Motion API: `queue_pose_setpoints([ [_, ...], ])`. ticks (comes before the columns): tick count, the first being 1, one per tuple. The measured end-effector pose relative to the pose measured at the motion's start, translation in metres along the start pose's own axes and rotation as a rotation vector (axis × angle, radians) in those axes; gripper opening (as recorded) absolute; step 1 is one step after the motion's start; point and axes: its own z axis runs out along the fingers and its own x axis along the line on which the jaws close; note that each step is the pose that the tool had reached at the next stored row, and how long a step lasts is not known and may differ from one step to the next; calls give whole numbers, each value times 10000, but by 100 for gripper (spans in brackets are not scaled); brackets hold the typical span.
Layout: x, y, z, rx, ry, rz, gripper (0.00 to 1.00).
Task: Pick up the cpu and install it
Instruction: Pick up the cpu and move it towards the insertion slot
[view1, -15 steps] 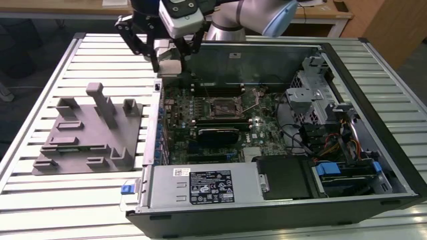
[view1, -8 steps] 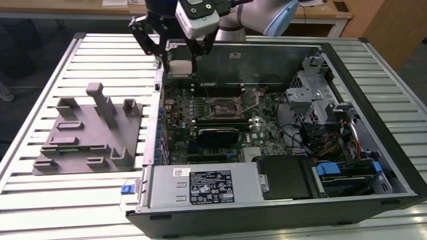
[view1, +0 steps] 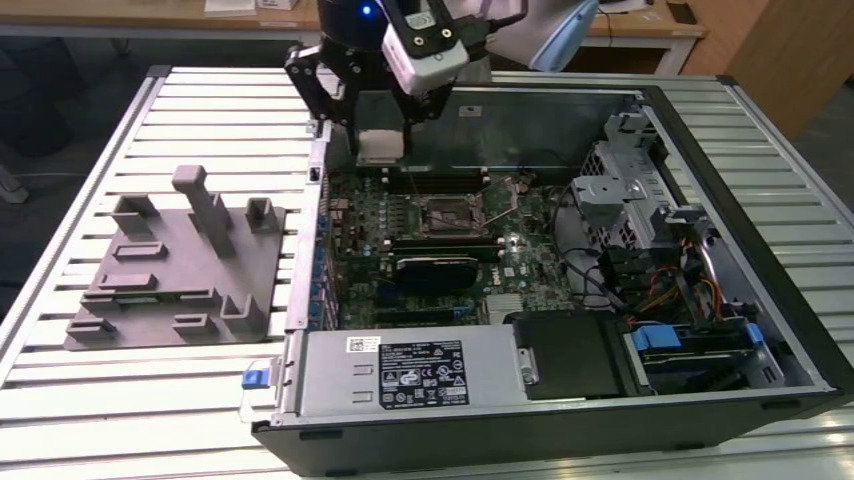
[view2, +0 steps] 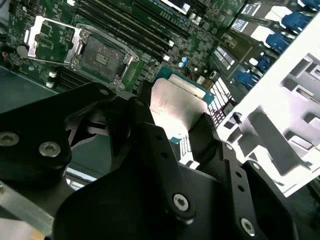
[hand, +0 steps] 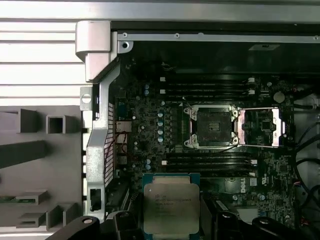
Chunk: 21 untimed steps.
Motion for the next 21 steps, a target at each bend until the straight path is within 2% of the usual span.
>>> queue_pose_setpoints([
  [13,-152,0,241,1,10,0,54],
  [21,-270,36,390,0,27,1,54],
])
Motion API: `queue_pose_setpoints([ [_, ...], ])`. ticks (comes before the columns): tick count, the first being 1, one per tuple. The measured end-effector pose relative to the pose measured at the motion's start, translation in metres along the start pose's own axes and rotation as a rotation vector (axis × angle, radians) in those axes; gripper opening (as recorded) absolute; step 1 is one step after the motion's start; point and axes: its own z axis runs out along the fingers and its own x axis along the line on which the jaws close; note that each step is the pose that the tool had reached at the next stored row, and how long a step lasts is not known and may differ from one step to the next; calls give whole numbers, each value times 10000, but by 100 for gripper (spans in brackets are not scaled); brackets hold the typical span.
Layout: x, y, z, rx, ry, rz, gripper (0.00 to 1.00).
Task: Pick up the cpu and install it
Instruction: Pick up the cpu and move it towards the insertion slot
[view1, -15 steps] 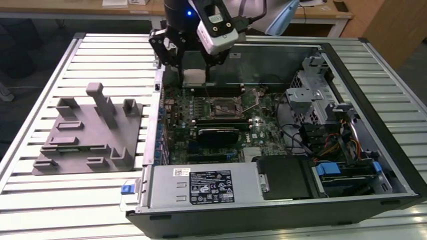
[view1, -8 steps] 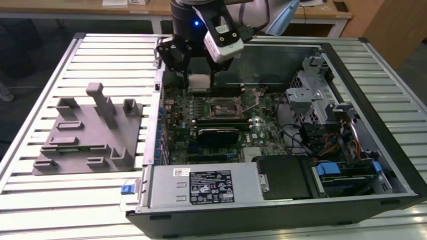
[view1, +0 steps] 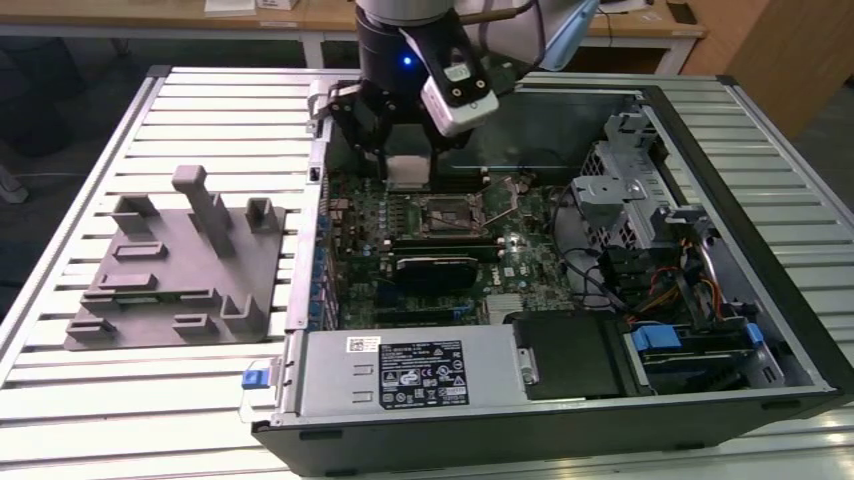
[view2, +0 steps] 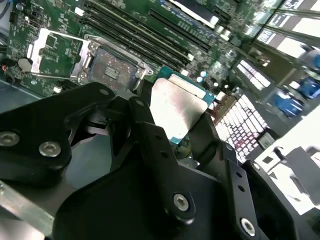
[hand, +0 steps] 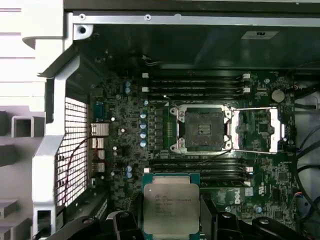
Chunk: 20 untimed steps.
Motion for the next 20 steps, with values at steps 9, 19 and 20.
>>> queue_pose_setpoints([
  [9,-206,65,142,1,41,2,54],
  [19,-408,173,270,1,75,3,54],
  [20,-425,183,281,0,78,3,54],
])
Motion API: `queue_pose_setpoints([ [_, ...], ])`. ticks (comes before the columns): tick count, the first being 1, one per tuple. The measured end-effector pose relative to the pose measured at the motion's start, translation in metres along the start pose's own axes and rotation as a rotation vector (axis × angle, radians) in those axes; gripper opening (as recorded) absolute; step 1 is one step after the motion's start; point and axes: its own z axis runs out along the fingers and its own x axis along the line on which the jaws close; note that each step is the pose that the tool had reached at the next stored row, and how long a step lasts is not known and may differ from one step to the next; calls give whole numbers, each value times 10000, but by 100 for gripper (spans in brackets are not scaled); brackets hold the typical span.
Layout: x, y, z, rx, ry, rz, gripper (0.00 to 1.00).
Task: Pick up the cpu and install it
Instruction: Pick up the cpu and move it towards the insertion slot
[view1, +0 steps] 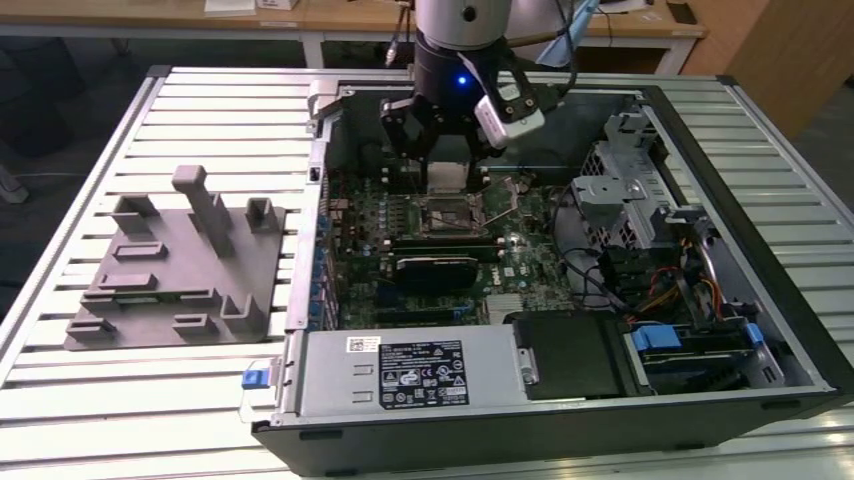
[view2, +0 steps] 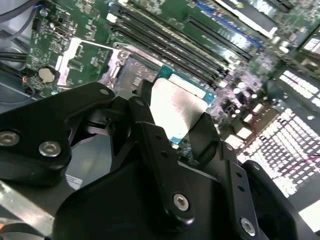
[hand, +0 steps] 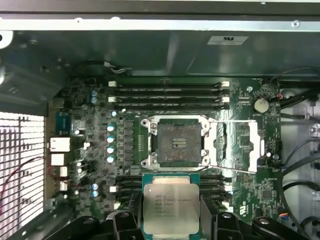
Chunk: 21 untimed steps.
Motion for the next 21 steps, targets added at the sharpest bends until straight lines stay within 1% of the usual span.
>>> queue_pose_setpoints([
  [3,-44,37,35,2,9,-1,54],
  [9,-100,107,119,2,17,-2,54],
  [21,-144,211,315,5,22,-4,54],
])
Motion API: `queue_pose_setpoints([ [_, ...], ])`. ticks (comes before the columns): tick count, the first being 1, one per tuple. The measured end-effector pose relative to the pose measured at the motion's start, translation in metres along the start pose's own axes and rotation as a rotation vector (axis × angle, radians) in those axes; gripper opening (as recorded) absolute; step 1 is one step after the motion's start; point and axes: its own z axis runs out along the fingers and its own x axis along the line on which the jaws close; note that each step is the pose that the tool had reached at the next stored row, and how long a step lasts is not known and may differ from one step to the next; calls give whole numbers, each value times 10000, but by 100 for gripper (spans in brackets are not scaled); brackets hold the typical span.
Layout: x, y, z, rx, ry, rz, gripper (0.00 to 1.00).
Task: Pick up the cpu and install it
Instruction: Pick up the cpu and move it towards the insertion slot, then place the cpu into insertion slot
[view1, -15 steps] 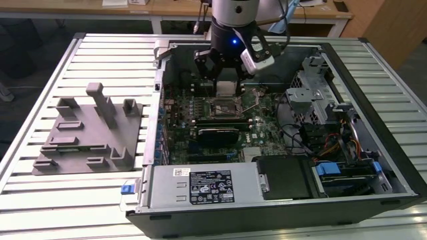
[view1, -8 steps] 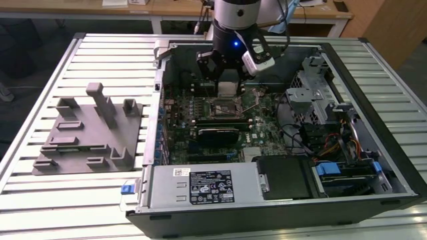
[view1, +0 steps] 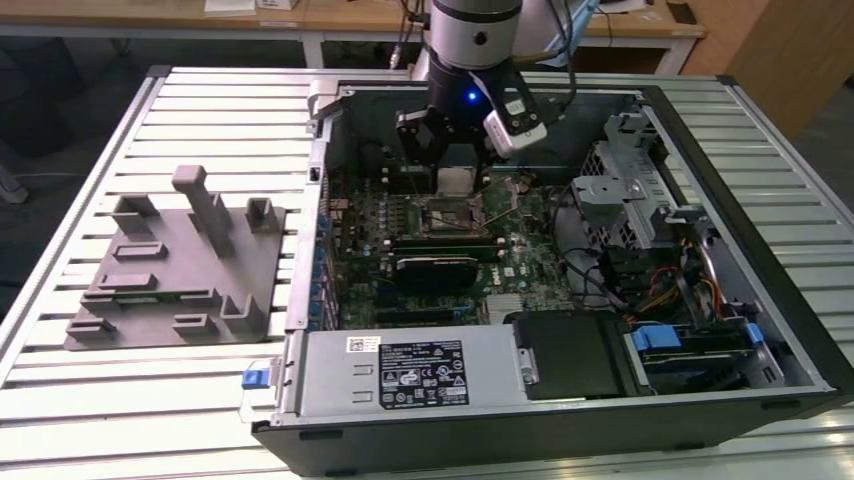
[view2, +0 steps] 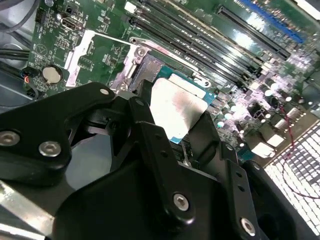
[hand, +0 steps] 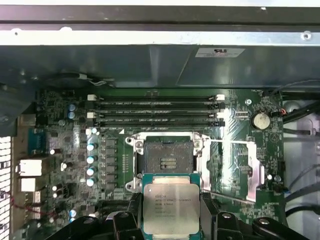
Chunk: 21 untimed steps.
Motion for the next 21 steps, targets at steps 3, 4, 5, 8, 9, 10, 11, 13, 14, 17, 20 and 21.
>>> queue_pose_setpoints([
  [3,-11,21,35,0,-1,1,54],
  [4,-13,28,43,1,0,1,54],
  [5,-13,35,50,0,0,1,54],
  [8,-14,66,69,0,0,0,54],
  [9,-13,78,76,0,0,0,54],
  [10,-13,88,81,0,-1,0,54],
  [11,-13,98,87,0,0,0,54],
  [13,-13,105,92,-1,-1,0,54],
  [14,-12,106,92,0,0,0,54],
  [17,-12,107,92,0,0,0,54],
  [20,-12,107,92,0,0,0,54],
  [21,-12,107,92,0,0,0,54],
])
